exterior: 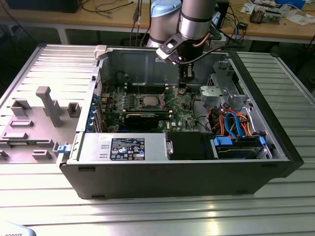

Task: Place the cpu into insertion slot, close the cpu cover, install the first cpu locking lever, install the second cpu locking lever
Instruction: 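Close the cpu cover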

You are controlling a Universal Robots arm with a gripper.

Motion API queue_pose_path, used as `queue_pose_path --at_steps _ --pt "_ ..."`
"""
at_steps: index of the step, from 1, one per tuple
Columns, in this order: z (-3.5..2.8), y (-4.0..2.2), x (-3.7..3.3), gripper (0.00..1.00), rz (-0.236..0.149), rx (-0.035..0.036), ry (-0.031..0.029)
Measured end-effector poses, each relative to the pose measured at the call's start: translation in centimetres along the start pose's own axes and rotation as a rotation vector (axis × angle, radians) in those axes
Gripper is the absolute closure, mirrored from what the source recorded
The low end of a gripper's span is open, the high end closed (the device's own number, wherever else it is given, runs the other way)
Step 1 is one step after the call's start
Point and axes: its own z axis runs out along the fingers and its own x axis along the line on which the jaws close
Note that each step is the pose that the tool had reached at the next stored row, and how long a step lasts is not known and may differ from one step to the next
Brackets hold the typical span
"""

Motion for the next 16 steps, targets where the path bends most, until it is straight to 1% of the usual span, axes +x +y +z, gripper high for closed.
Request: queue_pose_path --at_steps 4,8,13,14,16 --pt "0.62 0.16 -0.01 0.89 0.0 -0.0001 0.0002" --pt "1.46 0.29 -0.06 0.89 0.0 -0.0001 -0.0007" --pt "1.62 0.22 -0.08 0.89 0.0 0.0 -0.0008" --pt "1.63 0.07 -0.08 0.89 0.0 -0.0001 0.0002" --pt "1.62 -0.24 -0.09 0.89 0.0 0.0001 0.0003"
